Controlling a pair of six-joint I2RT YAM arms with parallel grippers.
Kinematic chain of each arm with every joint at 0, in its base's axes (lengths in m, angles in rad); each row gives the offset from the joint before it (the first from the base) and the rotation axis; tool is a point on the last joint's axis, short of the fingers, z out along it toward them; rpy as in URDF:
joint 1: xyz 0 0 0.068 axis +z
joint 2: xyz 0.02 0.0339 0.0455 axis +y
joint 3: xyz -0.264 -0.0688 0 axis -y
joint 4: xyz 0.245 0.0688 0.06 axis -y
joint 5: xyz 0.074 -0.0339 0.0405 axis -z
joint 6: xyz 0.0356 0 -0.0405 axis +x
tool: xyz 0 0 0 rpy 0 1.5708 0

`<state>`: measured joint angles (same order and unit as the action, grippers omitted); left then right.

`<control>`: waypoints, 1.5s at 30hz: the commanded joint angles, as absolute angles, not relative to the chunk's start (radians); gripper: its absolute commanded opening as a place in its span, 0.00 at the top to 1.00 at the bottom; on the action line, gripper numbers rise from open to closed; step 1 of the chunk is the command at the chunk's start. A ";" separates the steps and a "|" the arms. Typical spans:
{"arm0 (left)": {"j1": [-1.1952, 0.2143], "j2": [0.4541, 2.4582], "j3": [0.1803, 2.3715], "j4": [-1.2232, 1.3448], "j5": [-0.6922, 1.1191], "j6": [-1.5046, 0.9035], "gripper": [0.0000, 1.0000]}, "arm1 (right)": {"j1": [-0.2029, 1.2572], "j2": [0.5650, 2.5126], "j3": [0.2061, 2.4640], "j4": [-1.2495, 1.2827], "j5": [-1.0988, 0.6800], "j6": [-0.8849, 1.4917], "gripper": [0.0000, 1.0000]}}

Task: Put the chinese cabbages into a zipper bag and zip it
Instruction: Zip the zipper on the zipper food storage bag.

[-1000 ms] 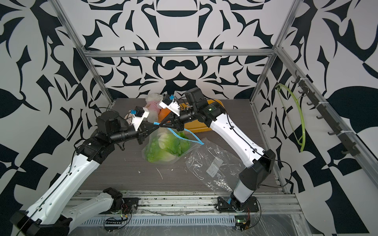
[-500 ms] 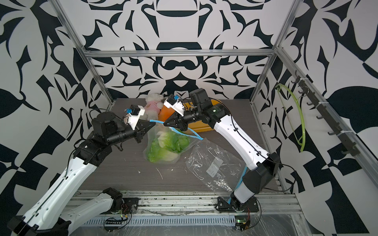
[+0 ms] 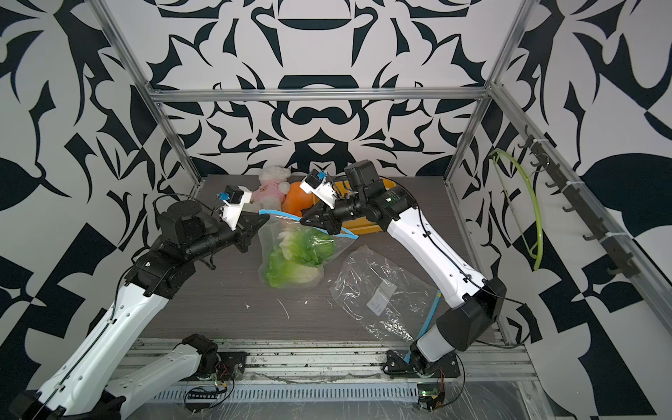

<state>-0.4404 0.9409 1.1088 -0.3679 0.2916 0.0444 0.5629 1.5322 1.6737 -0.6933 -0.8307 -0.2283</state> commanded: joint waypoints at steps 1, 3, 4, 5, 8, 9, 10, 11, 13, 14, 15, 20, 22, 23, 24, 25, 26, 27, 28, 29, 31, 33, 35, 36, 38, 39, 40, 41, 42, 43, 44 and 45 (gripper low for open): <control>-0.408 0.911 1.154 -0.382 0.169 0.038 1.00 | 0.534 1.477 1.666 -0.747 -0.805 -0.221 0.97; -0.405 0.912 1.155 -0.388 0.157 0.035 1.00 | 0.532 1.471 1.659 -0.754 -0.797 -0.219 0.97; -0.405 0.913 1.155 -0.390 0.150 0.034 1.00 | 0.530 1.469 1.654 -0.755 -0.796 -0.218 0.97; -0.403 0.914 1.155 -0.391 0.143 0.032 1.00 | 0.528 1.466 1.648 -0.755 -0.795 -0.216 0.97; -0.399 0.913 1.157 -0.392 0.119 0.023 1.00 | 0.525 1.461 1.640 -0.766 -0.781 -0.213 0.98; -0.397 0.914 1.157 -0.393 0.105 0.020 1.00 | 0.523 1.460 1.637 -0.769 -0.778 -0.213 0.98; -0.396 0.913 1.157 -0.396 0.089 0.018 1.00 | 0.522 1.458 1.635 -0.773 -0.772 -0.209 0.98; -0.393 0.915 1.160 -0.403 0.081 0.020 1.00 | 0.522 1.455 1.632 -0.776 -0.766 -0.210 0.98; -0.389 0.915 1.161 -0.409 0.064 0.015 1.00 | 0.521 1.448 1.623 -0.777 -0.755 -0.207 0.98; -0.386 0.914 1.161 -0.410 0.056 0.014 1.00 | 0.520 1.447 1.618 -0.781 -0.745 -0.206 0.98; -0.384 0.914 1.163 -0.411 0.053 0.012 1.00 | 0.519 1.444 1.615 -0.785 -0.738 -0.206 0.98; -0.375 0.917 1.166 -0.417 0.026 0.007 1.00 | 0.517 1.421 1.590 -0.790 -0.715 -0.200 0.98; -0.371 0.919 1.166 -0.416 0.012 0.002 1.00 | 0.516 1.416 1.583 -0.794 -0.696 -0.195 0.98; -0.369 0.918 1.167 -0.417 0.007 0.000 1.00 | 0.516 1.414 1.580 -0.797 -0.689 -0.194 0.98; -0.368 0.920 1.168 -0.416 0.004 0.000 1.00 | 0.515 1.412 1.579 -0.802 -0.682 -0.194 0.98; -0.365 0.922 1.167 -0.416 0.001 0.000 1.00 | 0.514 1.410 1.579 -0.807 -0.673 -0.193 0.98; -0.364 0.925 1.169 -0.416 -0.001 -0.001 1.00 | 0.514 1.408 1.576 -0.811 -0.663 -0.191 0.98; -0.362 0.926 1.169 -0.417 -0.007 -0.002 1.00 | 0.513 1.404 1.574 -0.817 -0.656 -0.191 0.98; -0.361 0.926 1.170 -0.417 -0.014 -0.004 1.00 | 0.511 1.400 1.571 -0.821 -0.650 -0.191 0.98; -0.358 0.927 1.170 -0.417 -0.019 -0.007 1.00 | 0.510 1.396 1.565 -0.821 -0.645 -0.189 0.98; -0.352 0.927 1.167 -0.413 -0.036 -0.017 1.00 | 0.509 1.388 1.556 -0.820 -0.637 -0.185 0.99; -0.343 0.929 1.169 -0.413 -0.032 -0.018 1.00 | 0.507 1.380 1.543 -0.821 -0.623 -0.181 0.99; -0.338 0.931 1.170 -0.414 -0.034 -0.024 1.00 | 0.508 1.374 1.533 -0.821 -0.614 -0.177 0.99; -0.335 0.932 1.172 -0.414 -0.030 -0.026 1.00 | 0.508 1.373 1.527 -0.824 -0.610 -0.177 0.98; -0.332 0.933 1.173 -0.414 -0.034 -0.028 1.00 | 0.507 1.369 1.519 -0.833 -0.596 -0.176 0.98; -0.330 0.932 1.173 -0.414 -0.031 -0.030 1.00 | 0.507 1.367 1.514 -0.836 -0.591 -0.176 0.98; -0.330 0.932 1.173 -0.414 -0.020 -0.031 1.00 | 0.508 1.365 1.510 -0.836 -0.586 -0.174 0.98; -0.330 0.933 1.173 -0.413 -0.007 -0.030 1.00 | 0.508 1.363 1.508 -0.839 -0.579 -0.174 0.98; -0.330 0.931 1.171 -0.410 -0.012 -0.037 1.00 | 0.506 1.362 1.504 -0.841 -0.571 -0.174 0.98; -0.329 0.933 1.170 -0.410 -0.018 -0.041 1.00 | 0.507 1.359 1.502 -0.843 -0.564 -0.175 0.98; -0.328 0.933 1.169 -0.410 -0.021 -0.040 1.00 | 0.507 1.357 1.498 -0.845 -0.555 -0.175 0.98; -0.327 0.933 1.170 -0.411 -0.020 -0.038 1.00 | 0.508 1.354 1.494 -0.850 -0.546 -0.176 0.98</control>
<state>-0.3534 0.9401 1.1263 -0.4477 0.0528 -0.0269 0.5240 1.3998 1.5009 -0.7834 -0.6121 -0.1837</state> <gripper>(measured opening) 0.035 0.096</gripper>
